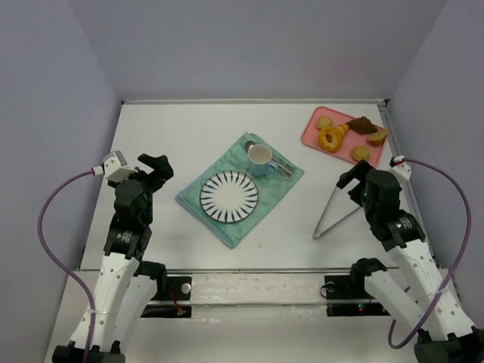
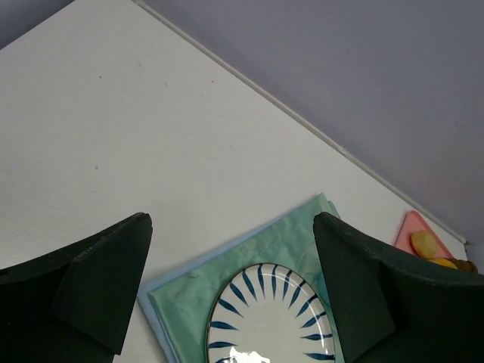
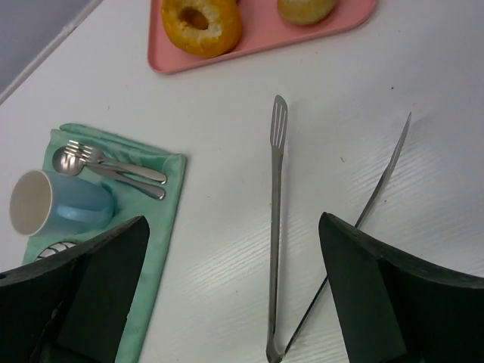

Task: Place the bread

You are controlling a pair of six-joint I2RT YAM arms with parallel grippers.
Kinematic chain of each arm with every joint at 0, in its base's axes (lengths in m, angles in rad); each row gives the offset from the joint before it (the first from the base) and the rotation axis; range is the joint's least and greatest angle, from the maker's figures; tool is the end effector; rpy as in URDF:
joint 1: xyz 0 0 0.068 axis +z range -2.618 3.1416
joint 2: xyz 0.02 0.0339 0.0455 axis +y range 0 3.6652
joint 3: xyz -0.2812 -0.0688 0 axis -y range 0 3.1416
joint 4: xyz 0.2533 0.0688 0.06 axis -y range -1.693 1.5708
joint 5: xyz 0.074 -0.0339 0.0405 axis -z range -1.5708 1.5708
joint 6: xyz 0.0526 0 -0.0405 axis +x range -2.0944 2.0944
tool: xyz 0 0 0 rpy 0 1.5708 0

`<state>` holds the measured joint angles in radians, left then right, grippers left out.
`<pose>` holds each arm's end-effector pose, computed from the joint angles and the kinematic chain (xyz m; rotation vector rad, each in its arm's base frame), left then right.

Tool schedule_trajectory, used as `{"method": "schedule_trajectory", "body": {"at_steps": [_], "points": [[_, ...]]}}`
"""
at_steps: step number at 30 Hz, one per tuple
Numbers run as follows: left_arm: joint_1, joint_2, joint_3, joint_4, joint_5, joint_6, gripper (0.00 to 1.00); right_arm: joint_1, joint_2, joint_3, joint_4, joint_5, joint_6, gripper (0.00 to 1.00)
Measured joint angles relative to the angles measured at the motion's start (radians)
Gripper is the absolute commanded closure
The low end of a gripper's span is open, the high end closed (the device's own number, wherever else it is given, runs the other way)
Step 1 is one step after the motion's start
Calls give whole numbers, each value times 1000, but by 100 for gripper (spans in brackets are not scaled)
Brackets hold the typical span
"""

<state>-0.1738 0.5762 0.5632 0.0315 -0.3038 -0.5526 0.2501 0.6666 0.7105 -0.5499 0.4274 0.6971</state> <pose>0.1627 -0.0126 0.3257 -0.5272 1.4713 -0.3379 0.1566 0.0175 0.2994 0.6977 1.9074 0.1523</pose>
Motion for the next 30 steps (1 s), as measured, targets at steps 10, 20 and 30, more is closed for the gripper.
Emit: {"method": "schedule_trajectory", "body": {"at_steps": [10, 20, 30], "points": [[0, 18, 0, -5, -8, -2, 1, 0, -52, 3, -7, -2, -2, 0], [0, 39, -1, 2, 0, -2, 1, 0, 277, 36, -162, -116, 29, 0], [0, 43, -15, 22, 9, -2, 1, 0, 433, 1, -171, -186, 84, 0]]}}
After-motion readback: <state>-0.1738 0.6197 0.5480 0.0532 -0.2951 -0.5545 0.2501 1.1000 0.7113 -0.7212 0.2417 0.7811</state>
